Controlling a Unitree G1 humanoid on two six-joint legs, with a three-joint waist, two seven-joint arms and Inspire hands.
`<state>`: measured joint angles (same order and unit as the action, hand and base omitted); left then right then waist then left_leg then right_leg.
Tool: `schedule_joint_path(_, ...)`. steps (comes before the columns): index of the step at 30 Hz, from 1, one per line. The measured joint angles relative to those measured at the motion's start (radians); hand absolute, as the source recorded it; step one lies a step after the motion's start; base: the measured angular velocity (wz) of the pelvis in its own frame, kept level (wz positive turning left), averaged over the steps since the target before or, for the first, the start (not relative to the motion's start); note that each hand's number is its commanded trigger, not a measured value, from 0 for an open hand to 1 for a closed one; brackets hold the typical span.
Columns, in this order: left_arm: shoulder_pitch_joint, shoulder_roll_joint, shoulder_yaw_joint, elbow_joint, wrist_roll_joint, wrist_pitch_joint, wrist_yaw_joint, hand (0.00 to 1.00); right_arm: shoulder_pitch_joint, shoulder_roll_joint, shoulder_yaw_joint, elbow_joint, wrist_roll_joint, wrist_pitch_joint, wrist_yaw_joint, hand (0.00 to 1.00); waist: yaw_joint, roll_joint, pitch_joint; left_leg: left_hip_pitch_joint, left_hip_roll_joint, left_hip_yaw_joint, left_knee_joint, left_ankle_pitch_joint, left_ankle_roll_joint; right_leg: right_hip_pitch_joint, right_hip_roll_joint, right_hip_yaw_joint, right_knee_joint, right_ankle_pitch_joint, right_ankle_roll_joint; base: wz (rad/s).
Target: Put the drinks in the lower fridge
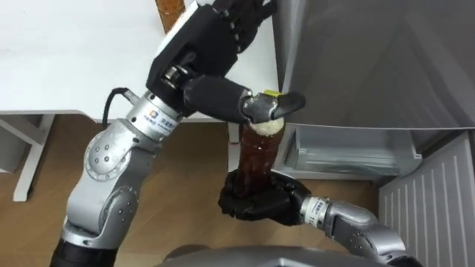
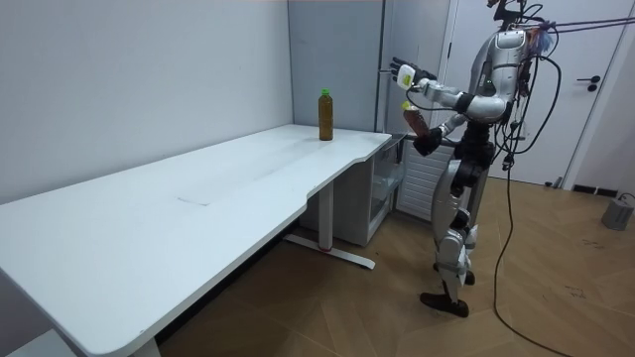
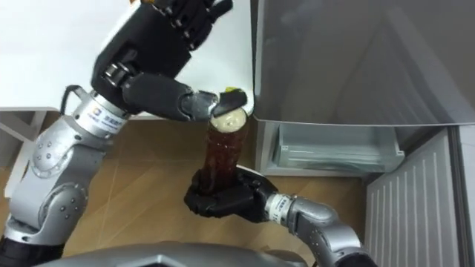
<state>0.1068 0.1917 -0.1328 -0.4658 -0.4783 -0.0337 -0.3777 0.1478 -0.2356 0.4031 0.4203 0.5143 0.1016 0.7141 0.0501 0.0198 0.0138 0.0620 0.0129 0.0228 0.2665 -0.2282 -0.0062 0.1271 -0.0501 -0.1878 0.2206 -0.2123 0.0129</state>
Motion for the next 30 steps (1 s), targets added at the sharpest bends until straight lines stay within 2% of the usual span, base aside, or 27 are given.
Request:
schedule_joint_path(7,-0.001,-0.001,0.17,-0.077,0.002,-0.085,0.077,0.0,0.067,0.002,-0.081,0.0,-0.011,-0.018,-0.002,1.0,0.041,-0.008,-0.0007,0.031,-0.004,0.003,-0.016,0.0,0.0,0.039,0.0,-0.003,-0.034,-0.001,0.002,0.01)
schedule_joint_path(10,-0.001,0.0,0.237,-0.096,0.002,-0.101,0.118,0.0,0.083,0.002,-0.106,-0.001,-0.017,-0.021,-0.002,1.0,0.057,-0.009,0.0,0.036,-0.004,0.003,-0.022,0.0,0.0,0.047,0.0,-0.005,-0.037,-0.001,0.002,0.01)
schedule_joint_path(14,-0.001,0.001,0.278,-0.12,0.004,-0.132,0.158,0.0,0.107,0.002,-0.142,-0.001,-0.017,-0.046,-0.002,1.0,0.072,-0.009,0.0,0.038,-0.005,-0.002,-0.027,0.0,0.0,0.049,-0.001,-0.007,-0.037,-0.001,0.002,0.0)
schedule_joint_path(18,-0.001,0.012,0.331,-0.12,0.013,-0.141,0.178,0.0,0.125,0.003,-0.162,-0.001,-0.018,-0.061,-0.001,1.0,0.086,-0.004,0.001,0.039,-0.004,-0.006,-0.028,0.0,0.0,0.05,0.0,-0.008,-0.037,-0.001,0.002,0.0)
schedule_joint_path(22,-0.001,0.012,0.415,-0.12,0.017,-0.168,0.222,0.0,0.164,0.006,-0.181,-0.001,-0.02,-0.067,0.002,1.0,0.1,0.01,0.007,0.052,-0.005,-0.007,-0.034,0.0,0.0,0.064,0.0,-0.009,-0.037,-0.001,0.003,0.0)
schedule_joint_path(25,-0.001,0.012,0.483,-0.121,0.059,-0.191,0.275,0.0,0.177,0.011,-0.207,-0.001,-0.051,-0.067,0.004,1.0,0.103,0.018,0.0026,0.053,-0.005,-0.007,-0.043,0.0,0.0,0.064,0.0,-0.009,-0.037,-0.001,0.003,0.0)
schedule_joint_path(28,0.0,0.012,0.51,-0.121,0.08,-0.208,0.317,0.0,0.192,0.003,-0.214,-0.001,-0.052,-0.067,0.011,1.0,0.12,0.023,-0.0054,0.054,-0.005,-0.008,-0.042,0.001,-0.001,0.066,0.0,-0.009,-0.037,-0.001,0.003,0.0)
schedule_joint_path(30,0.003,0.012,0.534,-0.121,0.098,-0.219,0.343,0.0,0.193,0.004,-0.223,-0.001,-0.053,-0.067,0.016,1.0,0.127,0.024,-0.0058,0.056,-0.005,-0.009,-0.042,0.001,-0.001,0.064,0.0,-0.009,-0.036,-0.001,0.003,0.0)
